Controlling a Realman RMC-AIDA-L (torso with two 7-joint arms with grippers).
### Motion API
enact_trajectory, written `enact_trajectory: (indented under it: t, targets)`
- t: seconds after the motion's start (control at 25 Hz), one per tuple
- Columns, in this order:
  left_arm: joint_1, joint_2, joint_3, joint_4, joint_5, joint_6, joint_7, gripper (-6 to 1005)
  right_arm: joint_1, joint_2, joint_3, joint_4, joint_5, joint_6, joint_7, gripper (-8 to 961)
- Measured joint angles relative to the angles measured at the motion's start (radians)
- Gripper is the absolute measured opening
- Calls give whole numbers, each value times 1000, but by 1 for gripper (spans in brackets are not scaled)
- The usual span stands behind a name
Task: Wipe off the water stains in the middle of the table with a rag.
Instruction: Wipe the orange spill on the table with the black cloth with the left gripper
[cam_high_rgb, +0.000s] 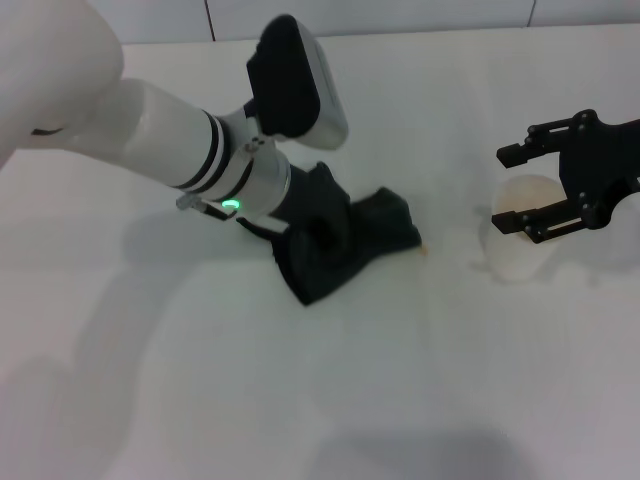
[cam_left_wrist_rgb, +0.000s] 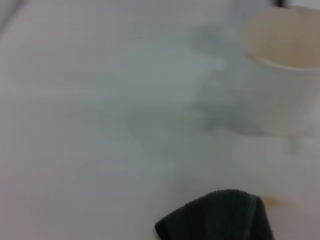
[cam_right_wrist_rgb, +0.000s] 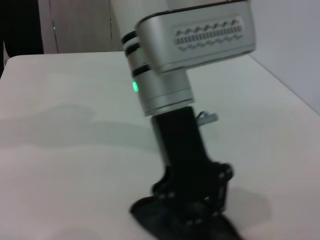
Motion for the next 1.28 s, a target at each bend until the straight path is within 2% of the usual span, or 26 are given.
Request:
enact_trajectory:
  t: [0.2, 0.44, 0.64, 0.84, 1.04, 1.16, 1.28]
  targets:
    - [-2, -1, -35, -15, -7, -116, -85, 125, 0, 1, -2, 0, 0, 1, -3, 777]
    - [-22, -1, -44, -46, -19, -117, -90, 127, 0, 1, -9, 0, 8, 3, -4, 776]
    - [-31, -5, -35, -48, -43, -1, -6, 130, 0, 1, -11, 0, 11, 3, -4, 775]
    - [-27, -4, 49, -32, -137, 139, 112, 132, -5, 1, -12, 0, 11, -2, -4, 775]
    - [-25, 0, 64, -15, -137, 263, 147, 134, -14, 0, -12, -4, 11, -5, -3, 774]
    - [-25, 2, 64, -15, -134, 275, 146, 135, -17, 0, -12, -5, 11, -6, -1, 773]
    - [-22, 3, 61, -19, -127, 231, 124, 136, -17, 0, -12, -5, 11, -6, 0, 773]
